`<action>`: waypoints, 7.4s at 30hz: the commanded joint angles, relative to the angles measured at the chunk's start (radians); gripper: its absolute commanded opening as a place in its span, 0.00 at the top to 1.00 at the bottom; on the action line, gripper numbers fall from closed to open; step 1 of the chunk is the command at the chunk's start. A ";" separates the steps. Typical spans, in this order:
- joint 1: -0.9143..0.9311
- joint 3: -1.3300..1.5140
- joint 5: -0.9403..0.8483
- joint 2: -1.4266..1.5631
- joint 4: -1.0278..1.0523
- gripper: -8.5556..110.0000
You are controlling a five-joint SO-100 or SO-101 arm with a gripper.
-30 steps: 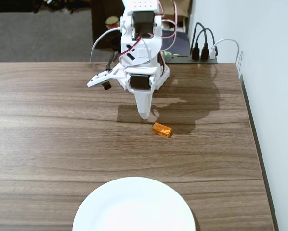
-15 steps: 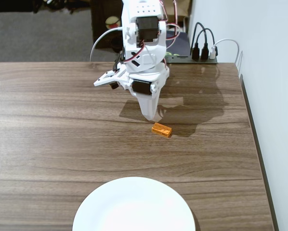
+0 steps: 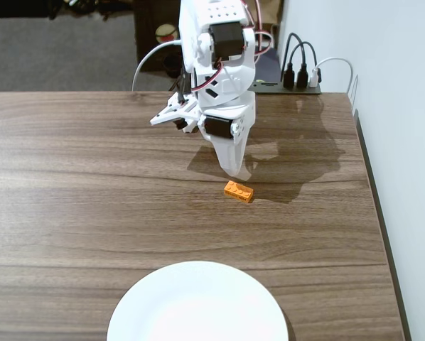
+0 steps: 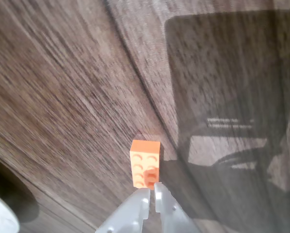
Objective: Grasp a lego block and put it on the plate.
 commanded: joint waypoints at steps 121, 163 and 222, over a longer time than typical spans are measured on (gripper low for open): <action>0.029 -0.109 -0.072 -0.190 -0.179 0.91; 0.236 -0.469 -0.724 -0.681 -0.884 0.90; 0.219 -0.767 -0.462 -0.729 -0.313 0.91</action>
